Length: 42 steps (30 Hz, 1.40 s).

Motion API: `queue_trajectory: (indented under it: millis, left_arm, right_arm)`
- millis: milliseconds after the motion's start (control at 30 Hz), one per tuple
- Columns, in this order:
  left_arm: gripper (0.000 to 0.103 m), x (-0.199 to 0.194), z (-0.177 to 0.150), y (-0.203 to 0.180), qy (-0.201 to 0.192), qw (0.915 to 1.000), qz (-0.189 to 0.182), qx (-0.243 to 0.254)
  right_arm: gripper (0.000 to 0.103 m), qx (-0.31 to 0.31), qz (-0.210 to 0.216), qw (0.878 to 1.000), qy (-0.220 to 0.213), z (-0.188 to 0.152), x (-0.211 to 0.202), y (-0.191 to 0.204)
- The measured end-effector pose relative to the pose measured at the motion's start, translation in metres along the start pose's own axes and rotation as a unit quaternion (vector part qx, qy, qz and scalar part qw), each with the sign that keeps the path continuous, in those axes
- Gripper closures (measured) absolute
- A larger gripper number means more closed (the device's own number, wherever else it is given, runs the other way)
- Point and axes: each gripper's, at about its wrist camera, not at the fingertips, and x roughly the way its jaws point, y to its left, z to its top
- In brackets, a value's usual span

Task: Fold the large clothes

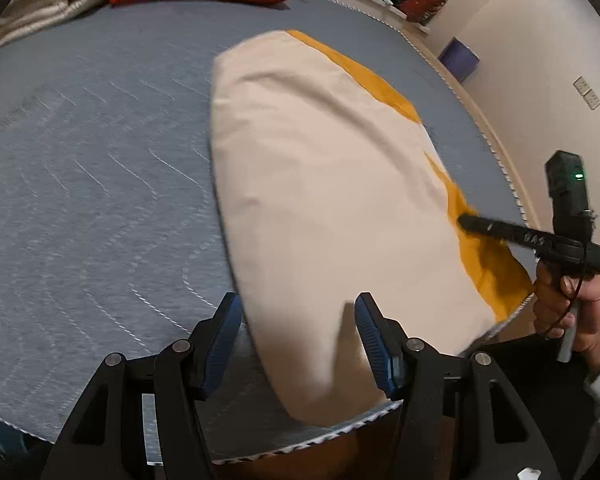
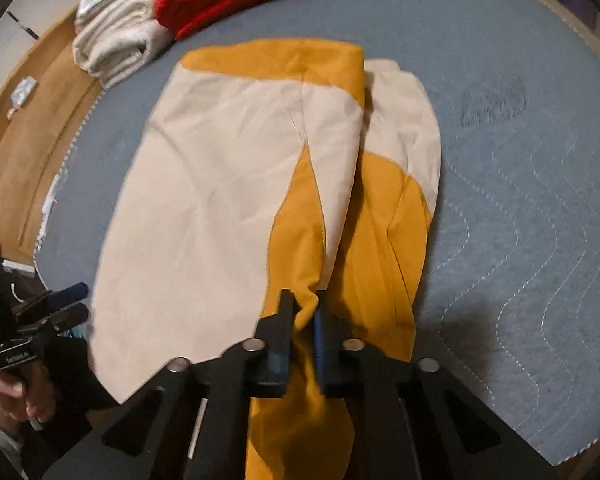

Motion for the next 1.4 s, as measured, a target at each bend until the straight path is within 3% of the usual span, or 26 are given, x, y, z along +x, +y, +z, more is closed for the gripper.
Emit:
queue_trajectory:
  millis: [33, 133, 167, 200, 233, 300, 367, 467, 600, 767, 900, 933, 1033, 1100, 1133, 1233, 1300, 1367, 1400]
  left_arm:
    - [0.048, 0.005, -0.001, 0.000, 0.015, 0.9998, -0.013, -0.008]
    - [0.046, 0.018, -0.003, -0.007, 0.043, 0.9987, -0.026, -0.003]
    - [0.044, 0.021, -0.004, -0.011, 0.050, 0.9985, -0.021, 0.008]
    - [0.042, 0.026, -0.007, -0.016, 0.059, 0.9979, -0.006, 0.024]
    - [0.042, 0.031, -0.008, -0.020, 0.066, 0.9971, 0.007, 0.038]
    - [0.042, 0.035, -0.010, -0.027, 0.073, 0.9962, 0.011, 0.047]
    - [0.044, 0.033, -0.009, -0.033, 0.068, 0.9965, 0.010, 0.048]
    - [0.045, 0.031, -0.013, -0.035, 0.076, 0.9957, -0.011, 0.052]
    - [0.040, 0.054, -0.027, -0.031, 0.111, 0.9897, 0.028, 0.086]
    - [0.039, 0.058, -0.030, -0.032, 0.108, 0.9906, 0.031, 0.079]
    - [0.039, 0.057, -0.028, -0.036, 0.101, 0.9911, 0.038, 0.078]
    - [0.039, 0.054, -0.026, -0.035, 0.099, 0.9918, 0.034, 0.073]
    - [0.044, 0.039, -0.020, -0.032, 0.075, 0.9956, 0.014, 0.053]
    - [0.043, 0.031, -0.016, -0.034, 0.061, 0.9969, -0.014, 0.048]
    - [0.043, 0.033, -0.016, -0.036, 0.066, 0.9963, -0.016, 0.053]
    - [0.039, 0.064, -0.027, -0.044, 0.119, 0.9896, 0.024, 0.077]
    - [0.034, 0.075, -0.028, -0.046, 0.136, 0.9870, 0.035, 0.078]
    - [0.034, 0.076, -0.024, -0.049, 0.140, 0.9868, 0.035, 0.074]
    - [0.034, 0.075, -0.022, -0.050, 0.143, 0.9866, 0.032, 0.073]
  right_arm:
    - [0.099, -0.003, 0.001, 1.000, -0.012, 0.001, -0.007, 0.002]
    - [0.100, 0.012, 0.020, 0.994, -0.110, 0.003, -0.057, -0.004]
    - [0.100, 0.021, 0.018, 0.990, -0.140, 0.002, -0.072, -0.010]
    - [0.100, 0.019, -0.002, 0.990, -0.142, 0.000, -0.074, -0.016]
    - [0.100, 0.014, -0.025, 0.992, -0.123, 0.001, -0.066, -0.019]
    - [0.100, 0.020, -0.069, 0.997, -0.035, -0.002, -0.025, -0.033]
    - [0.100, 0.013, -0.090, 0.996, -0.001, -0.004, -0.004, -0.035]
    - [0.100, 0.000, -0.105, 0.994, -0.004, -0.002, 0.001, -0.026]
    - [0.100, 0.008, -0.115, 0.993, 0.008, 0.005, 0.008, -0.022]
    - [0.099, -0.019, -0.140, 0.990, 0.017, -0.002, 0.018, -0.023]
    - [0.096, 0.003, -0.129, 0.992, 0.007, -0.002, 0.010, -0.024]
    - [0.088, 0.014, -0.124, 0.992, 0.003, -0.004, 0.008, -0.024]
    - [0.085, 0.033, -0.101, 0.994, -0.004, -0.009, -0.003, -0.034]
    - [0.082, 0.028, -0.095, 0.995, 0.015, -0.016, -0.002, -0.041]
    - [0.080, 0.020, -0.097, 0.995, 0.026, -0.022, 0.001, -0.042]
    - [0.080, -0.002, -0.104, 0.993, 0.052, -0.036, 0.008, -0.042]
    - [0.081, -0.011, -0.102, 0.993, 0.063, -0.042, 0.012, -0.043]
    - [0.101, -0.022, -0.105, 0.992, 0.062, -0.048, 0.010, -0.042]
    - [0.101, -0.031, -0.109, 0.992, 0.059, -0.049, 0.008, -0.040]
